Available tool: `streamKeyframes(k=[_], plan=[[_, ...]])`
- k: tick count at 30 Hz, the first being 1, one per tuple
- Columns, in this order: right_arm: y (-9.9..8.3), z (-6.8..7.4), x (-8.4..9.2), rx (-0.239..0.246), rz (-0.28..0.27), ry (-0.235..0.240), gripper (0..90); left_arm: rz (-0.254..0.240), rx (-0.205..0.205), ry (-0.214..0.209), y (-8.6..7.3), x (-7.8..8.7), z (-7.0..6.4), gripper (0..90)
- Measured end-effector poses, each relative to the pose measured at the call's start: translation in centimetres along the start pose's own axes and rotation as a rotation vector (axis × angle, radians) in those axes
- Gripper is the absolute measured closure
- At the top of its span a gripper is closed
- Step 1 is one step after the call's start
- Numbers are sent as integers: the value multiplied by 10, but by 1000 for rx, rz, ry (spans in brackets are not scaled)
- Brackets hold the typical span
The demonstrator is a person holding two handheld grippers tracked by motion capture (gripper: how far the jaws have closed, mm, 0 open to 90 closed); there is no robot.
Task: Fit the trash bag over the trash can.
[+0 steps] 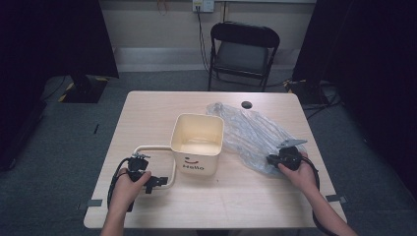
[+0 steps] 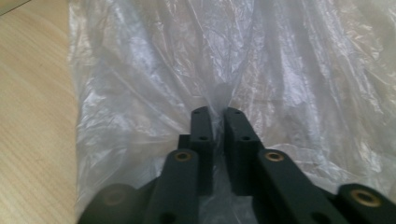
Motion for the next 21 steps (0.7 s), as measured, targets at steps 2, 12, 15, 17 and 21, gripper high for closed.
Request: streamKeyframes(k=[2, 12, 15, 17, 21], plan=[[1, 0, -1, -16, -3, -6, 875, 1, 0, -1, 0, 1, 0, 165], [9, -5, 5, -52, -38, -18, 893, -9, 6, 6, 1, 3, 2, 165], [15, -9, 12, -62, -62, -15, 894, -8, 6, 6, 1, 3, 2, 166], [20, -11, 18, -74, -79, -16, 895, -9, 7, 4, 1, 3, 2, 165], [29, -18, 28, -86, -114, -16, 895, -9, 5, 1, 1, 4, 1, 165]])
Point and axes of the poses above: each handheld gripper's, and its own axes: x roughly backward along the jaws, y roughly out of its top, z roughly to its left, the point moved 5 cm from there along -x, roughly forward along the jaws, and after that the axes turned 2 degrees about -x, right-handed, at the moved point
